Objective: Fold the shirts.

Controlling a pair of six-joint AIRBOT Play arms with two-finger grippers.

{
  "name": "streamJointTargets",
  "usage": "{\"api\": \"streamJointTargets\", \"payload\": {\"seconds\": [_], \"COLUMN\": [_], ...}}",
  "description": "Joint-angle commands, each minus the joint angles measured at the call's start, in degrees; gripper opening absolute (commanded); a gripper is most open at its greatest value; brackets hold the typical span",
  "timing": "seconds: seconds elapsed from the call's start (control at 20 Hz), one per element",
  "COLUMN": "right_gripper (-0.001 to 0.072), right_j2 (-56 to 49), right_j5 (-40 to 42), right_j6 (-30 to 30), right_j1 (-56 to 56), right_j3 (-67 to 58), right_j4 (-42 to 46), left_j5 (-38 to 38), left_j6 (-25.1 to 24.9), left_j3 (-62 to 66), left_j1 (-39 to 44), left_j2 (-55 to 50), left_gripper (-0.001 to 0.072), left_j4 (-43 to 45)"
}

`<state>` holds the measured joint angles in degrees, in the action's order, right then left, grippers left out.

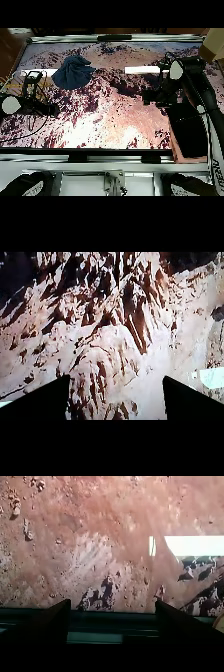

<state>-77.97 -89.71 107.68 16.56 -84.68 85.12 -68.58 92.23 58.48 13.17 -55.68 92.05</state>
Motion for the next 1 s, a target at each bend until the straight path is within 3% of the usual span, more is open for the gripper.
{"api": "streamJointTargets", "payload": {"seconds": [0.0, 0.25, 0.45, 0.55, 0.7, 0.95], "right_gripper": [0.0635, 0.0635, 0.0635, 0.0635, 0.0635, 0.0635], "right_j2": [-0.02, -0.02, -0.02, -0.02, -0.02, -0.02], "right_j5": [1.25, 3.87, 2.47, 2.36, 3.06, 7.17], "right_j6": [0.02, 0.04, 0.00, -0.04, -0.04, -0.04], "right_j1": [0.04, 0.04, 0.04, 0.07, 0.04, 0.04], "right_j3": [-0.07, -0.07, -0.07, -0.07, -0.07, -0.07], "right_j4": [0.02, -0.04, -0.04, -0.04, 0.02, 0.04], "left_j5": [0.02, 2.05, 14.56, 22.38, 28.61, 48.74], "left_j6": [0.00, 0.22, 5.05, 5.09, 9.09, 8.96], "left_j3": [-0.02, -0.15, -0.13, -0.11, -0.11, -0.11], "left_j1": [0.04, 0.04, 0.07, 0.07, 0.07, -0.04], "left_j2": [0.00, -0.09, -0.28, -0.22, -0.28, -0.83], "left_gripper": [0.0710, 0.0710, 0.0712, 0.0711, 0.0719, 0.0718], "left_j4": [0.00, -0.24, -5.11, -5.79, -8.59, -8.07]}}
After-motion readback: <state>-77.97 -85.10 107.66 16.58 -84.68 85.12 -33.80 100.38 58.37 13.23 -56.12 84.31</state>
